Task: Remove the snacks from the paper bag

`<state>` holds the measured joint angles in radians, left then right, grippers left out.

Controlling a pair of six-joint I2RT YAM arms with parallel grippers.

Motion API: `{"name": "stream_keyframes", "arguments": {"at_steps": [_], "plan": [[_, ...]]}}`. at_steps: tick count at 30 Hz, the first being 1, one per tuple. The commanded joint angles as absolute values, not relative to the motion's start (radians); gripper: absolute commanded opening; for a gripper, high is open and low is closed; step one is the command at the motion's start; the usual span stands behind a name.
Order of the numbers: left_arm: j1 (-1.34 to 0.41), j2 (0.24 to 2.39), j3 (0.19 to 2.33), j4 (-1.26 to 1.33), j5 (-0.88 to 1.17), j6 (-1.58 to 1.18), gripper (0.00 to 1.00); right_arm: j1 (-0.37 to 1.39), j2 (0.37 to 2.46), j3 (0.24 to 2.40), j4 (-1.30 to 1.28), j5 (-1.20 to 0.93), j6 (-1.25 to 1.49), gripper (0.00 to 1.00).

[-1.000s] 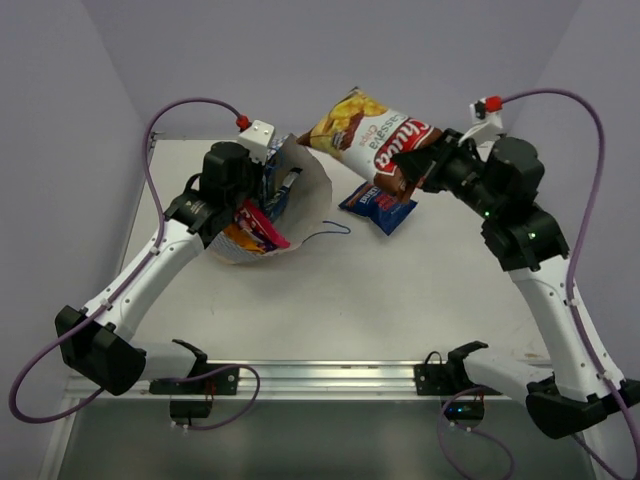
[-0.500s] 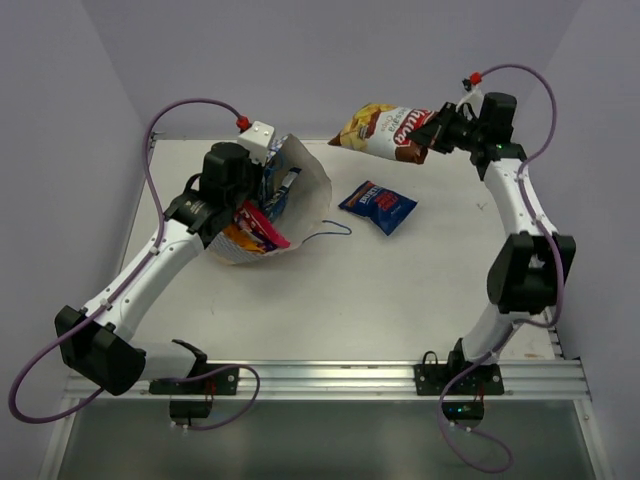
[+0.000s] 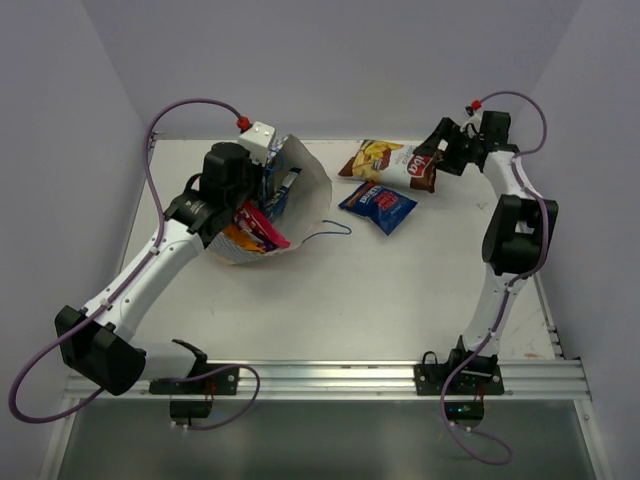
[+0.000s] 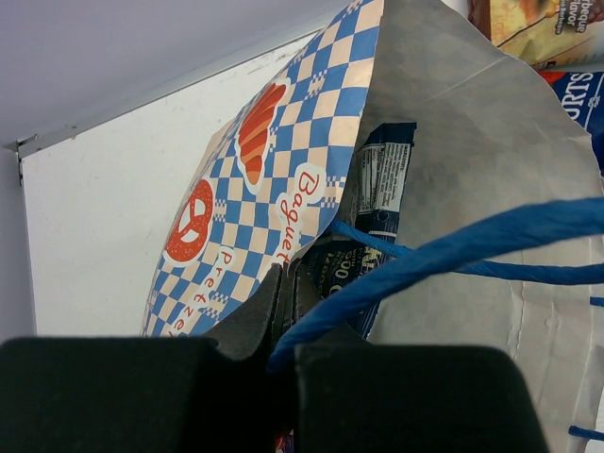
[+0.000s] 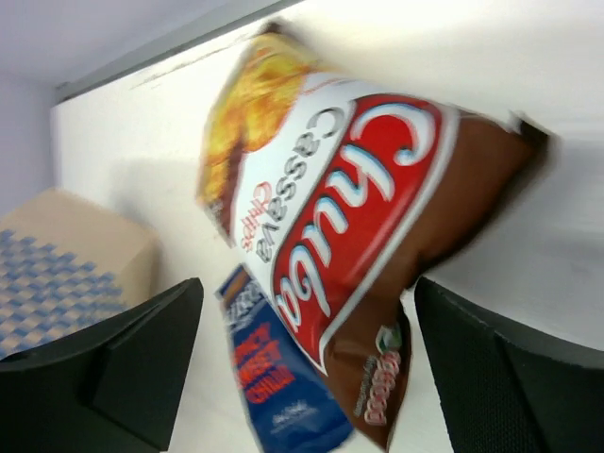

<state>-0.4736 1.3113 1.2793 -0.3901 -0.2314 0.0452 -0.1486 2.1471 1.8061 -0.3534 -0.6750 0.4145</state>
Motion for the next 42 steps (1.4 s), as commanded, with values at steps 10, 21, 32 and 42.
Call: {"name": "stream_keyframes", "arguments": {"at_steps": [10,21,32,42], "plan": [[-0.472,1.276,1.27,-0.417,-0.235,0.046,0.0,-0.063,1.535,1.619,-0.637,0.04,0.475,0.99],[-0.472,1.281,1.284,-0.403,-0.227,0.035,0.0,0.529,1.328,1.335,-0.332,0.113,0.859,0.99],[-0.472,1.25,1.292,-0.433,-0.199,0.029,0.0,0.742,1.787,1.641,-0.268,0.103,1.022,0.97],[-0.471,1.243,1.279,-0.44,-0.199,0.031,0.0,0.744,2.026,1.695,-0.146,0.019,1.072,0.77]]}}
